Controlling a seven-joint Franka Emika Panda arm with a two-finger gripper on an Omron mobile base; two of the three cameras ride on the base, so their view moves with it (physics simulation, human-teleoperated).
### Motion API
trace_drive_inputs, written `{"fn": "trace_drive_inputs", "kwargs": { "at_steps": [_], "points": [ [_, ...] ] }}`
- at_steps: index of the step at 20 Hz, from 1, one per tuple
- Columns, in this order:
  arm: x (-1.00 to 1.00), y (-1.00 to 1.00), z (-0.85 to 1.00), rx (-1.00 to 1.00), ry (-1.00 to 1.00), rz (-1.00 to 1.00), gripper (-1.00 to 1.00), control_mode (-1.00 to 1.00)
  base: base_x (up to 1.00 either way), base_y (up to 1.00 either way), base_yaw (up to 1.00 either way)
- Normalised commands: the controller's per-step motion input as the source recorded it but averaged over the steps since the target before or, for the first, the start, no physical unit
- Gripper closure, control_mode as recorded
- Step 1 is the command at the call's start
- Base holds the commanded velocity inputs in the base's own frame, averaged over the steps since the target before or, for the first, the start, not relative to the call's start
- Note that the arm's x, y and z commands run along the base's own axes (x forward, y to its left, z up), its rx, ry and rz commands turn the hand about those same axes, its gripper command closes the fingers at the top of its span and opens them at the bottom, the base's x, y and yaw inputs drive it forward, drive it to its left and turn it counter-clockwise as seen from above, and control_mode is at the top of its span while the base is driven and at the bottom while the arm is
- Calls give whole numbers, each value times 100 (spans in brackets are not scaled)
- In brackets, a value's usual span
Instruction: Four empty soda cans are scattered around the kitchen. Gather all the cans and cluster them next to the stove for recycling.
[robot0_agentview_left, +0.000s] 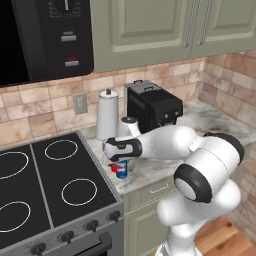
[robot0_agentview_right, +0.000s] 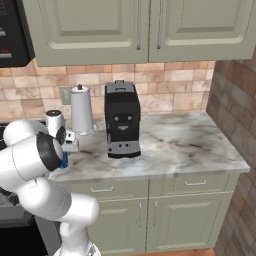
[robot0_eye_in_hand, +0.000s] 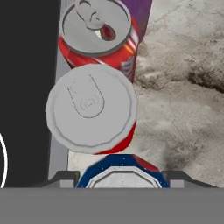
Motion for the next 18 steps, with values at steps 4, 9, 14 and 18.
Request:
{"fn": "trace_drive_inputs", "kwargs": {
  "at_steps": [4, 9, 14, 18],
  "points": [
    [-28, 0, -10, 3, 0, -1, -100, -100, 0, 0, 0],
    [-18, 2, 5, -1, 0, 0, -100, -100, 0, 0, 0],
    [-4, 0, 33, -3, 0, 0, -100, -100, 0, 0, 0],
    [0, -13, 44, 0, 0, -6, -100, -100, 0, 0, 0]
  ]
}}
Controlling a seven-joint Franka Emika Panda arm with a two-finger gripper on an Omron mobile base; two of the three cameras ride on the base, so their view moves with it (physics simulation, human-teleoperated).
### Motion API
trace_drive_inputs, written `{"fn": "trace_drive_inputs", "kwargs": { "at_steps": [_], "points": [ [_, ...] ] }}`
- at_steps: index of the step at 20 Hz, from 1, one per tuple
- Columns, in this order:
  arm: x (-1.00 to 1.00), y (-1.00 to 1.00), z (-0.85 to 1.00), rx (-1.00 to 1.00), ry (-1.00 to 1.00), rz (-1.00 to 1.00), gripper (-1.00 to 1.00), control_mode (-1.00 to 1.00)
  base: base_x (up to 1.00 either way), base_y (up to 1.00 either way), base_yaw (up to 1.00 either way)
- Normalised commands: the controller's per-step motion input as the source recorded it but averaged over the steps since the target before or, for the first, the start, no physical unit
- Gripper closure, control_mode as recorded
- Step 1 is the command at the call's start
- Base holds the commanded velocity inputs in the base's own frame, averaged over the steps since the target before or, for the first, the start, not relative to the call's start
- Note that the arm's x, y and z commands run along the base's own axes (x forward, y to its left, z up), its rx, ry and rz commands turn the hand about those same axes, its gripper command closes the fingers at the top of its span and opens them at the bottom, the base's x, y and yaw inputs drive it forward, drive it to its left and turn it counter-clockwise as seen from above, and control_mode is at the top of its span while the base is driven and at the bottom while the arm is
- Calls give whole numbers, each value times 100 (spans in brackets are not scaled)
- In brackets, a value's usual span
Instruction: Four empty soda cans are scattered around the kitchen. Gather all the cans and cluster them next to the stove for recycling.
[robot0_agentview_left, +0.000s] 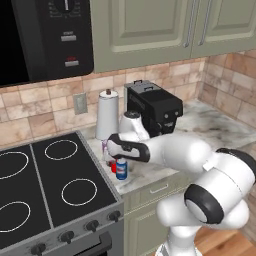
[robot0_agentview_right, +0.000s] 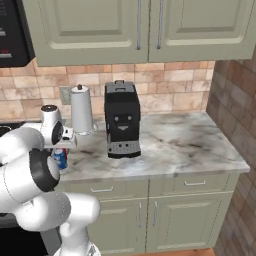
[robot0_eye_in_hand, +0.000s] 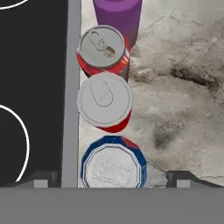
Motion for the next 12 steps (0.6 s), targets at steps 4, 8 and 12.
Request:
{"fn": "trace_drive_inputs", "kwargs": {
  "at_steps": [4, 8, 12],
  "points": [
    [-43, -10, 31, 0, 7, -5, -100, -100, 0, 0, 0],
    [-62, -26, 36, 0, 2, -5, -100, -100, 0, 0, 0],
    [-85, -34, 24, 0, 0, -4, -100, -100, 0, 0, 0]
  ]
}}
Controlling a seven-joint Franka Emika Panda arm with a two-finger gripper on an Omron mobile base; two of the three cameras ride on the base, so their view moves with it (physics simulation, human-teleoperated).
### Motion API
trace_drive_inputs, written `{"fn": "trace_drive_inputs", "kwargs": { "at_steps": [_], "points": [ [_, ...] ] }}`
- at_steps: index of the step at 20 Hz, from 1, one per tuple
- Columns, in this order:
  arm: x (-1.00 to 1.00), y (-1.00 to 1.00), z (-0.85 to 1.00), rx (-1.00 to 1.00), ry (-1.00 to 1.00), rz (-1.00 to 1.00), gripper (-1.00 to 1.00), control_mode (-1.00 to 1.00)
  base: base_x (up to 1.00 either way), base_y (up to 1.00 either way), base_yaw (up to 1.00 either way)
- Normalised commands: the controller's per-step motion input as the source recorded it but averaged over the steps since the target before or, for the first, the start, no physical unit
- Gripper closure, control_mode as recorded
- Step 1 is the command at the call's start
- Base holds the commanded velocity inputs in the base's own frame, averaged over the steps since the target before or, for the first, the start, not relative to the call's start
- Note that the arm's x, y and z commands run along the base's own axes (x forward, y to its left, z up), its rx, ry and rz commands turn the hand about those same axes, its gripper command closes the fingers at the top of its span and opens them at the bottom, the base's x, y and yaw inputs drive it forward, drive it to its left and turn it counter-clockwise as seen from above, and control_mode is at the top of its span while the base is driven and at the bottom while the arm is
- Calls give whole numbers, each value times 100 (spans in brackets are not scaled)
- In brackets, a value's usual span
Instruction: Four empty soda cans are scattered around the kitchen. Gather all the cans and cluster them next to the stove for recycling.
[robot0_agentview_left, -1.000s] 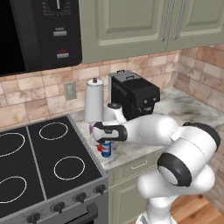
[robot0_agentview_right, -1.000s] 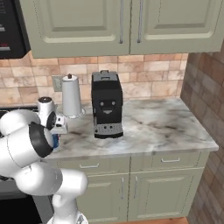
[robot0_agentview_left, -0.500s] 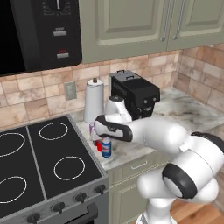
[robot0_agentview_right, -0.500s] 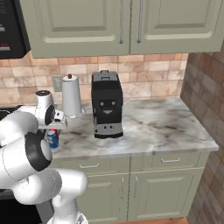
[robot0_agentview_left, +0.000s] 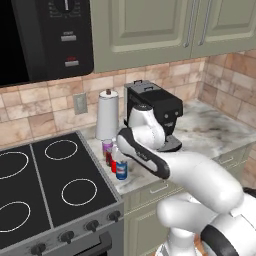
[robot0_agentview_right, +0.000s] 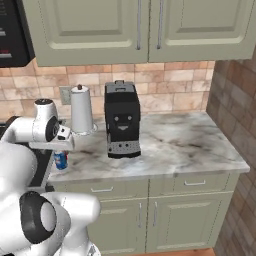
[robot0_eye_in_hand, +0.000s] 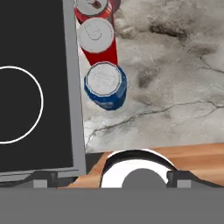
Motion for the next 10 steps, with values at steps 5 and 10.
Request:
{"fn": "trace_drive_inputs", "kwargs": {
  "at_steps": [5, 10],
  "points": [
    [-100, -40, 4, 0, -9, -4, -100, -100, 0, 0, 0],
    [-100, -31, -19, 0, -20, -3, -100, -100, 0, 0, 0]
  ]
}}
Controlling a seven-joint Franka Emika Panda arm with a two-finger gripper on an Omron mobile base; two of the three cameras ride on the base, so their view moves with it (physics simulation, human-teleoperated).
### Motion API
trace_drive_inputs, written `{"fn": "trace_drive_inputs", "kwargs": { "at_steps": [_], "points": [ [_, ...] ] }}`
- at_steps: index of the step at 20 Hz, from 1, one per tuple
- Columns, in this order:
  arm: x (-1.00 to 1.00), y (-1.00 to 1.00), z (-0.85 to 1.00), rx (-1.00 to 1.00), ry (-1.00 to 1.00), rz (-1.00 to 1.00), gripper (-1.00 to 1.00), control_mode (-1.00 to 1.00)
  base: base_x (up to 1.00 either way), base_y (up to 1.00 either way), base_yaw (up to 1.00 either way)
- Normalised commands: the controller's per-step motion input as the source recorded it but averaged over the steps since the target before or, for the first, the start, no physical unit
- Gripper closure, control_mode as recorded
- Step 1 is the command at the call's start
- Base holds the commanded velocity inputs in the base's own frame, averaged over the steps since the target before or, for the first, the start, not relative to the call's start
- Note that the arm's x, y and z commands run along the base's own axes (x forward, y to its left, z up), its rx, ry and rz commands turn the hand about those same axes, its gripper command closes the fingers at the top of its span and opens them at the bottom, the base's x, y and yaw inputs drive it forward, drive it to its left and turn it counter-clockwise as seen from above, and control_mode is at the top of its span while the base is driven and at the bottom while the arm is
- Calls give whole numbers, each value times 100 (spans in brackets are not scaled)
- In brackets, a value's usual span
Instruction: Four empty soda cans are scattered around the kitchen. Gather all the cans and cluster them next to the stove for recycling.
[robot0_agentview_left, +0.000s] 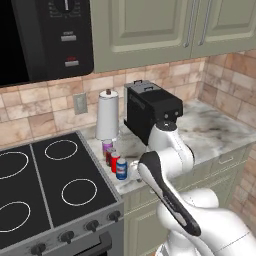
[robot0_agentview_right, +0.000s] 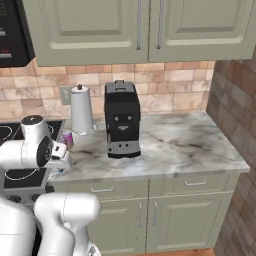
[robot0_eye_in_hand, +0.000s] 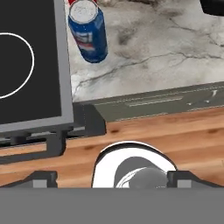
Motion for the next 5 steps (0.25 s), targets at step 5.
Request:
{"fn": "trace_drive_inputs", "kwargs": {
  "at_steps": [5],
  "points": [
    [-32, -10, -25, 0, -4, -1, -100, -100, 0, 0, 0]
  ]
}}
